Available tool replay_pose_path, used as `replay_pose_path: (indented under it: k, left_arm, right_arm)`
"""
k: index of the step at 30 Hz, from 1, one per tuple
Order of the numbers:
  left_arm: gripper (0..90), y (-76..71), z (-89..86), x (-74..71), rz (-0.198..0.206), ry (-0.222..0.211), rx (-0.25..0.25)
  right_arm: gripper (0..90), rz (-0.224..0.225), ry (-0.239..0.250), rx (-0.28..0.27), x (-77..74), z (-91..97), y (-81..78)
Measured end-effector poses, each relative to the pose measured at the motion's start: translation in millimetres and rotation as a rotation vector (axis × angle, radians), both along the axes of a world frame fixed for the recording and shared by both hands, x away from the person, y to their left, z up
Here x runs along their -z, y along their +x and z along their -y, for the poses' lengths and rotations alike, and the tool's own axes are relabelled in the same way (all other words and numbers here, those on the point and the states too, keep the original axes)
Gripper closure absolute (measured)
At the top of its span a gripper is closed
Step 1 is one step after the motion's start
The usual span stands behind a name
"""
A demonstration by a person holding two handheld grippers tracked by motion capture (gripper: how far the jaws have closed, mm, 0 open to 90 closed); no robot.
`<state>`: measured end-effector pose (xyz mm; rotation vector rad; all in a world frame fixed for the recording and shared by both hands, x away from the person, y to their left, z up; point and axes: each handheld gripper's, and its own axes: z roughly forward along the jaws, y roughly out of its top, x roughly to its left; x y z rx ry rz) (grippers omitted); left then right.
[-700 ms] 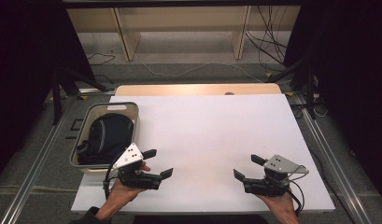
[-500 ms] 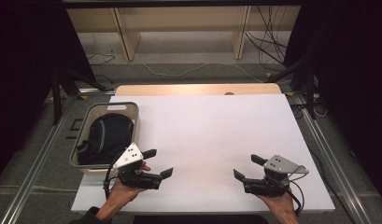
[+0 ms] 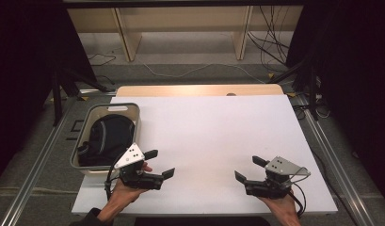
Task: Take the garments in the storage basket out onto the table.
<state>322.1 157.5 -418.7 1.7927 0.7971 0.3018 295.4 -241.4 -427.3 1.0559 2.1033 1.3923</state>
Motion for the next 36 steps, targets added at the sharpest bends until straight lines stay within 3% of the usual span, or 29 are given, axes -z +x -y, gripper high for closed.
replay_pose_path:
  k: [4,18,26,36]
  left_arm:
    - [8.0,2.2,0.8,-2.9,0.017,-0.002,-0.015]
    - [7.9,16.0,10.2,-18.2,0.018,-0.014,-0.053]
    - [7.9,26.6,13.0,-22.5,0.004,-0.01,-0.078]
    - [7.8,43.4,21.5,-41.2,-0.004,0.005,-0.088]
  right_arm:
    - [17.2,-0.002,0.004,-0.001,-0.1,0.0,0.2]
    - [17.4,0.009,0.003,-0.001,-1.1,-1.2,-0.1]
    - [17.4,0.013,0.004,-0.003,-1.5,-1.4,-0.3]
    - [17.5,0.011,0.01,-0.01,-1.3,-1.1,0.0]
